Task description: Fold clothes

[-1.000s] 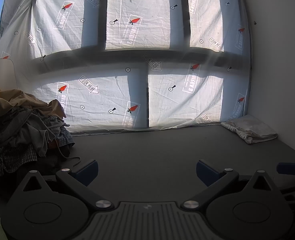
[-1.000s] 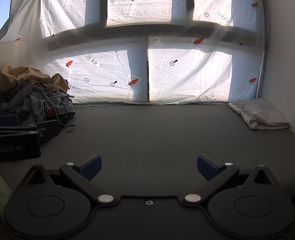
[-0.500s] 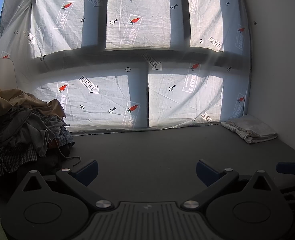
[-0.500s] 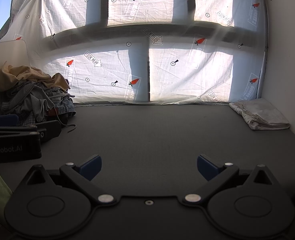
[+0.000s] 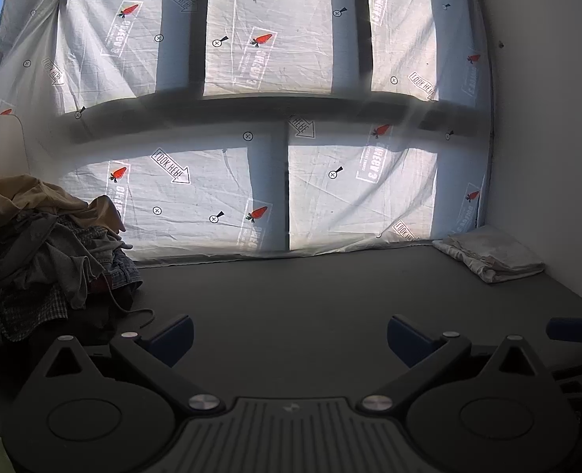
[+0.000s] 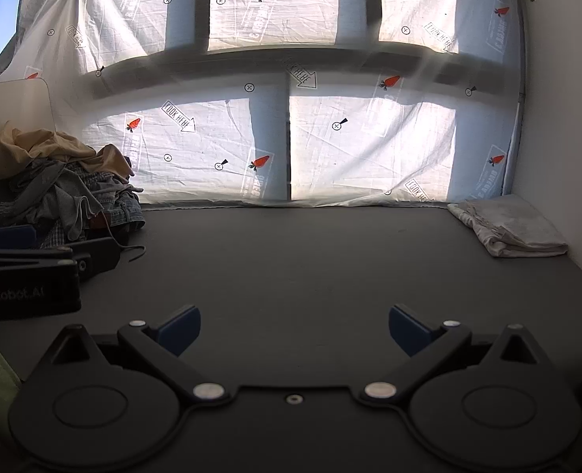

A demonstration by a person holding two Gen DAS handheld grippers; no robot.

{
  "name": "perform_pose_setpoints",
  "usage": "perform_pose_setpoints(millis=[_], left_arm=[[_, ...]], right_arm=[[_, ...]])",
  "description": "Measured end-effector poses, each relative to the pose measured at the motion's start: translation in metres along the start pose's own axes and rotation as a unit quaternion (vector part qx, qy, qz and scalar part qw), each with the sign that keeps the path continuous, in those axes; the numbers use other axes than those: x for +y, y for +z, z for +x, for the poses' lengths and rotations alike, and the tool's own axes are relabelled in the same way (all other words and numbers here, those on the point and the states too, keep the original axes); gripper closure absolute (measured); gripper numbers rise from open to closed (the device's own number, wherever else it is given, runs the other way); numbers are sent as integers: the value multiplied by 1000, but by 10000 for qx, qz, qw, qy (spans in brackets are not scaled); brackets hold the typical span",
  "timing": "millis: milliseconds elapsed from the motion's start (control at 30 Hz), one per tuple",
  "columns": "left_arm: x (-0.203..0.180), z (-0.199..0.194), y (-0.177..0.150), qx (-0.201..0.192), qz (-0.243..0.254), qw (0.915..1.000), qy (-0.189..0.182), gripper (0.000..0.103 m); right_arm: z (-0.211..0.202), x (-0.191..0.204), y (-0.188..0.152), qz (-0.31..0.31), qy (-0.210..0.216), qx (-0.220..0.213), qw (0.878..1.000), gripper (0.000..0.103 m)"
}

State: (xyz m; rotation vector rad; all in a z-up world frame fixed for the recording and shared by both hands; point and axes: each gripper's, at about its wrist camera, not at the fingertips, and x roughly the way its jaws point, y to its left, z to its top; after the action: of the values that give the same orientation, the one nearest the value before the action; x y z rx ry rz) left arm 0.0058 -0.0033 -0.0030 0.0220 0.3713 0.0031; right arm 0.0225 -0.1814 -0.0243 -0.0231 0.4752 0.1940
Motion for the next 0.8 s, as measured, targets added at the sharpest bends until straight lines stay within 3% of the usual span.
perform_pose_setpoints(millis=[400, 800], left_arm=[[-9, 20, 4, 110, -56, 9999, -17, 0], [-20, 89, 20, 466, -248, 9986, -16, 0]], right_arm=[[15, -16, 5, 80, -50, 86, 9999, 0], [68, -46, 23, 218, -203, 342, 9990, 0]])
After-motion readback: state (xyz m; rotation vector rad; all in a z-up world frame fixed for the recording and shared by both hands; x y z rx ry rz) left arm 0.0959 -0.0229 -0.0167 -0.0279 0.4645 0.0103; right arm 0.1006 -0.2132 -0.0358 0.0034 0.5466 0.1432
